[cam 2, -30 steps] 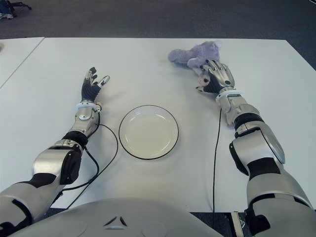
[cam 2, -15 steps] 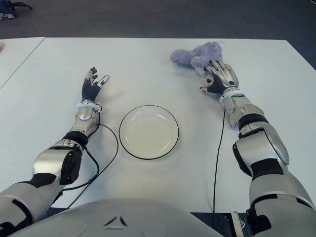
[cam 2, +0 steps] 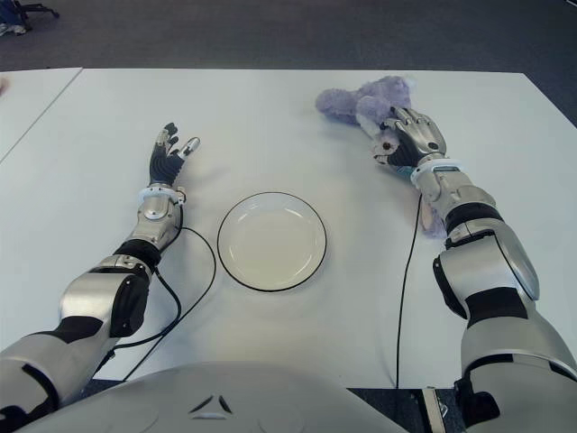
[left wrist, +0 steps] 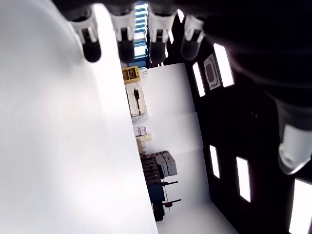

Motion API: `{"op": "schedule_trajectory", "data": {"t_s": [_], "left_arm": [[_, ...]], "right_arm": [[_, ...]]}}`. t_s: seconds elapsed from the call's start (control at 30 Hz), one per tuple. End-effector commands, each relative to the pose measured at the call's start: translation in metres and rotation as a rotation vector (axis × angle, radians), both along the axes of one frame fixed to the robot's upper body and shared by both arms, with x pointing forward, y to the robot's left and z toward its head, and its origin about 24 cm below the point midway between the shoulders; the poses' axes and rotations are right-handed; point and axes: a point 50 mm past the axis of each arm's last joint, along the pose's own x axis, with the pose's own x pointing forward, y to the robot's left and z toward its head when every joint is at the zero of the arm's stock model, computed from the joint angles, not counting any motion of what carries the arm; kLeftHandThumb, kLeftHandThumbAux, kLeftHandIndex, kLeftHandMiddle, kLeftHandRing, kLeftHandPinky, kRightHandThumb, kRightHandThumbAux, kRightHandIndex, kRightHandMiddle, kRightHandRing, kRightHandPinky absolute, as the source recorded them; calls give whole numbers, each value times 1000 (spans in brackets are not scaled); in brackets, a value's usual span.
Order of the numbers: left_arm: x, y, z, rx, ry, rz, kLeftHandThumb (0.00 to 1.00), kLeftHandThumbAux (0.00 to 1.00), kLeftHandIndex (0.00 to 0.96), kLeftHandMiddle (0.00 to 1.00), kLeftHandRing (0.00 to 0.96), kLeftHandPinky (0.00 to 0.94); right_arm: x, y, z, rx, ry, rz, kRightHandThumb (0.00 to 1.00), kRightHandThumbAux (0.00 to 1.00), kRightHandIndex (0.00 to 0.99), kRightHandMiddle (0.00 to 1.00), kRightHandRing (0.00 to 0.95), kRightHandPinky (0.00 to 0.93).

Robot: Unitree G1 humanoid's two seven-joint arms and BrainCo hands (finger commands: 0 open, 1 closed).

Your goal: Put the doll into the plate.

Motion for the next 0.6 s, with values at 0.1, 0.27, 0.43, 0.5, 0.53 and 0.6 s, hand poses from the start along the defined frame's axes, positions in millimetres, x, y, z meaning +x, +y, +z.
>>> {"op": "schedule_trajectory", "data": {"t_s": [0.1,0.27,0.43,0.5,0.53,0.6], "left_arm": [[-76,-7,-90,-24,445,24,0,516,19,82,55,14],[-76,-6,-91,-20,450,27,0,518,18,79,53,16],[-75,-5,-91,-15,458,30,0,519,18,76,52,20],[-75,-5,-91,-15,461,32,0,519,17,77,52,15],[-75,-5,-91,-15,461,32,0,519,17,78,52,13],[-75,-4,-91,-15,462,33,0,520,17,80,53,9]], "right_arm": [[-4,-13,1,55,29,-57,256,721,252,23,0,0],[-5,-17,0,83,43,-87,260,708,260,25,0,0],[-5,-16,0,100,41,-85,263,678,241,59,62,114],[-5,-15,0,115,42,-82,324,661,263,120,141,211],[-5,-14,-1,120,41,-78,346,657,272,140,167,241],[-4,-12,-2,126,40,-71,551,691,357,231,284,356]]}}
